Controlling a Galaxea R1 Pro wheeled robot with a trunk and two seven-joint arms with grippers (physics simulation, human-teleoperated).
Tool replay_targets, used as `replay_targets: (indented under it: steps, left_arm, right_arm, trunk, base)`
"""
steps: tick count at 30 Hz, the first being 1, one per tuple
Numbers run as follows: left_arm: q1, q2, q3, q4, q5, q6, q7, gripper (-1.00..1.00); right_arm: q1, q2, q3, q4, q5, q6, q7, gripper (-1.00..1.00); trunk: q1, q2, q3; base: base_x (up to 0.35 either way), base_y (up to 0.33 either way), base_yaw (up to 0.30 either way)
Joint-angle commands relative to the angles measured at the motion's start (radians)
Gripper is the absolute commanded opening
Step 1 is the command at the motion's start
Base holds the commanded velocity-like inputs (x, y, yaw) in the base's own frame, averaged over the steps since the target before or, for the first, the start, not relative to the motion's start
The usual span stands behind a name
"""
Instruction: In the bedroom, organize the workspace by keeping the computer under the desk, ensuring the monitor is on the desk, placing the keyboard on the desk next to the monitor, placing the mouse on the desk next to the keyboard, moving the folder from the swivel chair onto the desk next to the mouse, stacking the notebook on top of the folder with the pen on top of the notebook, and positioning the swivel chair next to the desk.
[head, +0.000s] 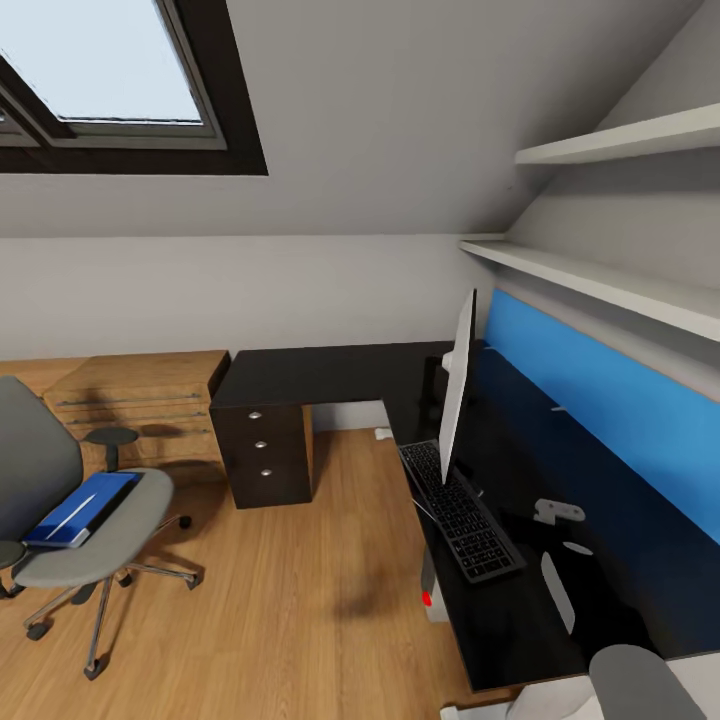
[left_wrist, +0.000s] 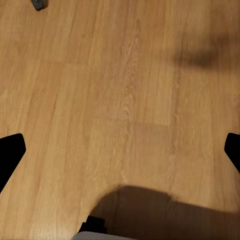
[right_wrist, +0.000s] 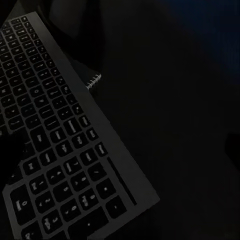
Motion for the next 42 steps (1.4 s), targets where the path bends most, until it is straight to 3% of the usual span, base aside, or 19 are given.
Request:
replay_targets:
  steps: [1,7,13,22,37,42]
  left_arm:
    - [-0.001,0.000,-0.002,0.001,0.002,-0.003,0.003,1.00]
    - [-0.001,0.000,-0.002,0.001,0.002,-0.003,0.003,1.00]
    - [-0.001,0.000,-0.002,0.001,0.002,-0.003,0.003,1.00]
    - [-0.001,0.000,-0.002,0.001,0.002,-0.003,0.002,1.00]
    - [-0.001,-0.001,-0.001,-0.003,0.002,-0.003,-0.004,1.00]
    - [-0.001,-0.001,0.000,-0.004,0.002,-0.003,-0.002,1.00]
  right_arm:
    - [-0.001,-0.003,-0.001,0.003,0.002,0.001,0.003,1.00]
    - [-0.001,-0.024,-0.001,0.024,0.004,-0.031,0.135,1.00]
    - [-0.001,-0.044,-0.008,0.028,0.003,-0.049,0.205,1.00]
    - [-0.002,-0.048,-0.043,0.029,0.002,-0.071,0.219,1.00]
    - [-0.002,-0.047,-0.049,0.035,0.004,-0.073,0.220,1.00]
    - [-0.002,-0.046,-0.049,0.053,0.004,-0.074,0.219,1.00]
  trunk:
    - [0.001,-0.002,-0.002]
    - [0.001,-0.002,-0.002]
    - [0.001,-0.002,-0.002]
    - [0.001,-0.002,-0.002]
    - [0.001,-0.002,-0.002]
    - [0.020,-0.037,-0.018]
  base:
    - [0.000,0.000,0.000]
    - [0.000,0.000,0.000]
    - [0.000,0.000,0.000]
    - [0.065,0.000,0.000]
    - [0.092,0.000,0.000]
    - [0.006,0.000,0.000]
